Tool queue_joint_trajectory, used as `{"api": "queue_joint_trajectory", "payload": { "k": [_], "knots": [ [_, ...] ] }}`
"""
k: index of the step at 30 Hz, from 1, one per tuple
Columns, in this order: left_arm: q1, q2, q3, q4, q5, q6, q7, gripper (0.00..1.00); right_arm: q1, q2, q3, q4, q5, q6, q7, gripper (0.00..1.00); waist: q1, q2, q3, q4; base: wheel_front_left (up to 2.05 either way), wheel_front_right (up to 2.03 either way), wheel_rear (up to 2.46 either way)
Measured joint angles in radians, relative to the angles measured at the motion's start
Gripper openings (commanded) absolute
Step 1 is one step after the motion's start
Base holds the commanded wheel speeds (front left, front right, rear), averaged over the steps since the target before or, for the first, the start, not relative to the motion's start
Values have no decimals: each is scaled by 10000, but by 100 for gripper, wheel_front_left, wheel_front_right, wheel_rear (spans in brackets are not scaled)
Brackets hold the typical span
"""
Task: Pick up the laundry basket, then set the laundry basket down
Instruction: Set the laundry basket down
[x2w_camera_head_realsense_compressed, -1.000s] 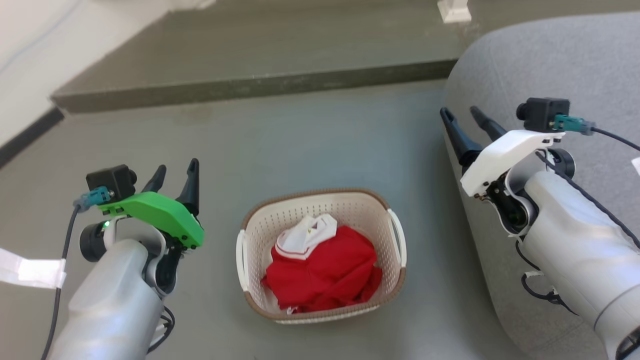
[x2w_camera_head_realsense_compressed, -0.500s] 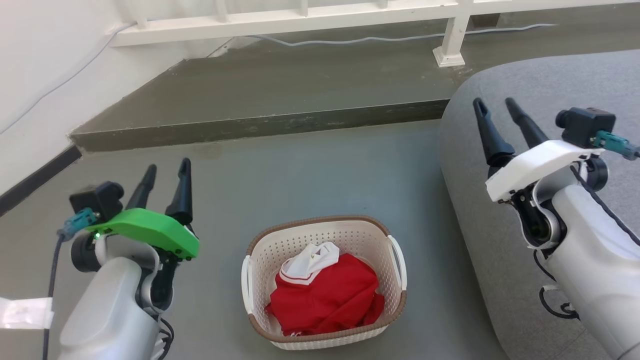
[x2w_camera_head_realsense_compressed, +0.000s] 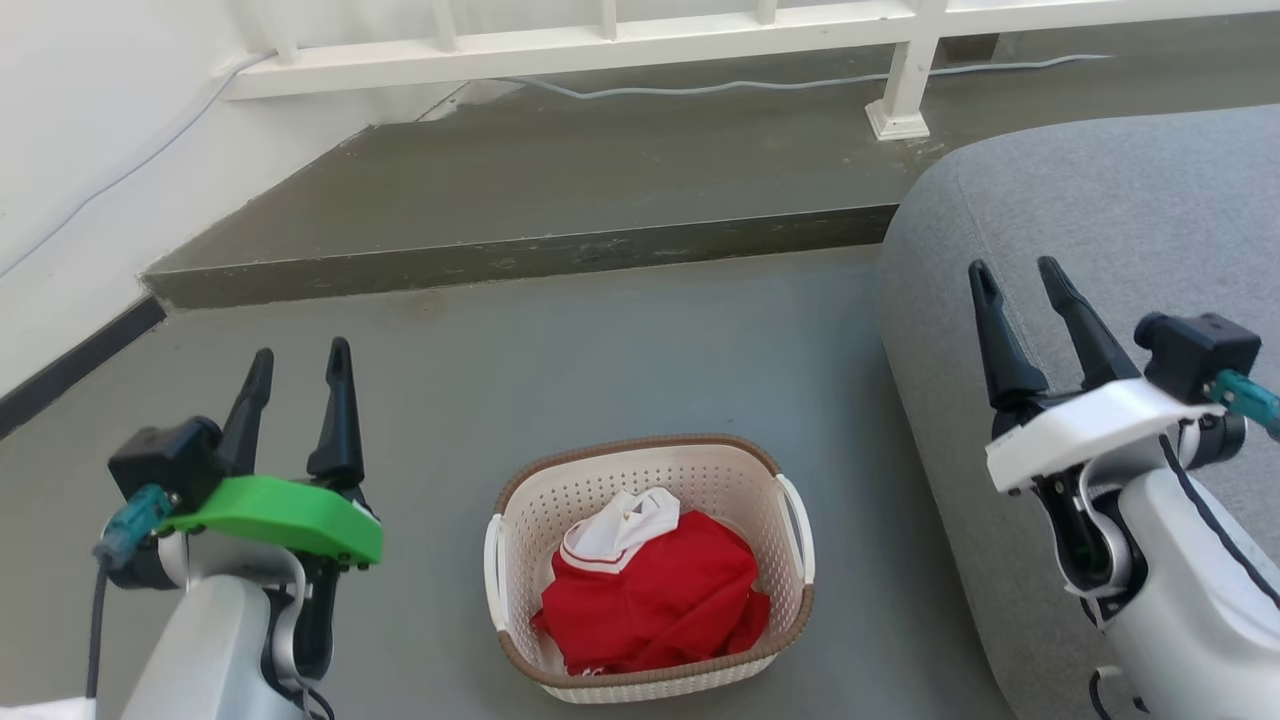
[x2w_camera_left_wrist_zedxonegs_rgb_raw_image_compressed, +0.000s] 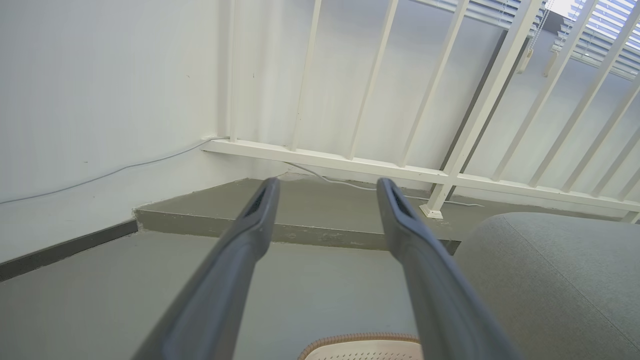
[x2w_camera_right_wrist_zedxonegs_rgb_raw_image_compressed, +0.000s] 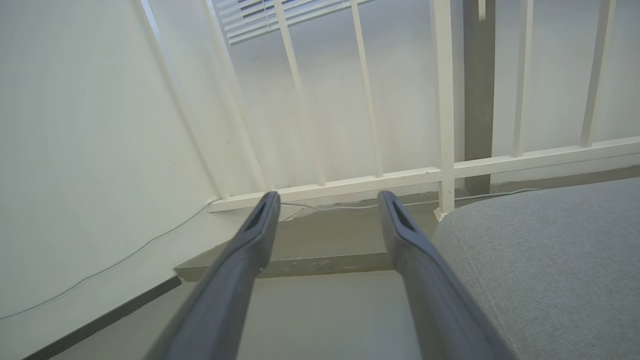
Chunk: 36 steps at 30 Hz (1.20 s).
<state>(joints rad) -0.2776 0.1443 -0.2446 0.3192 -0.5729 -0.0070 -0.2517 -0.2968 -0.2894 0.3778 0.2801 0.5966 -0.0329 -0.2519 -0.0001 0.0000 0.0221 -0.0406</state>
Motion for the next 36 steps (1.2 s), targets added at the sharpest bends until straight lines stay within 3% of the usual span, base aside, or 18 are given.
{"api": "queue_joint_trajectory", "payload": {
  "k": [14,36],
  "knots": [
    [1210,-453,293,-779,1041,-107,0,100,1513,357,-752,-949,-897,-29,0,100,0,0,-30,-9,0,0,0],
    [1800,-817,917,-1312,1735,-458,0,100,2434,763,-1507,-1384,-1682,449,0,100,0,0,29,-107,0,0,0]
  ]
}}
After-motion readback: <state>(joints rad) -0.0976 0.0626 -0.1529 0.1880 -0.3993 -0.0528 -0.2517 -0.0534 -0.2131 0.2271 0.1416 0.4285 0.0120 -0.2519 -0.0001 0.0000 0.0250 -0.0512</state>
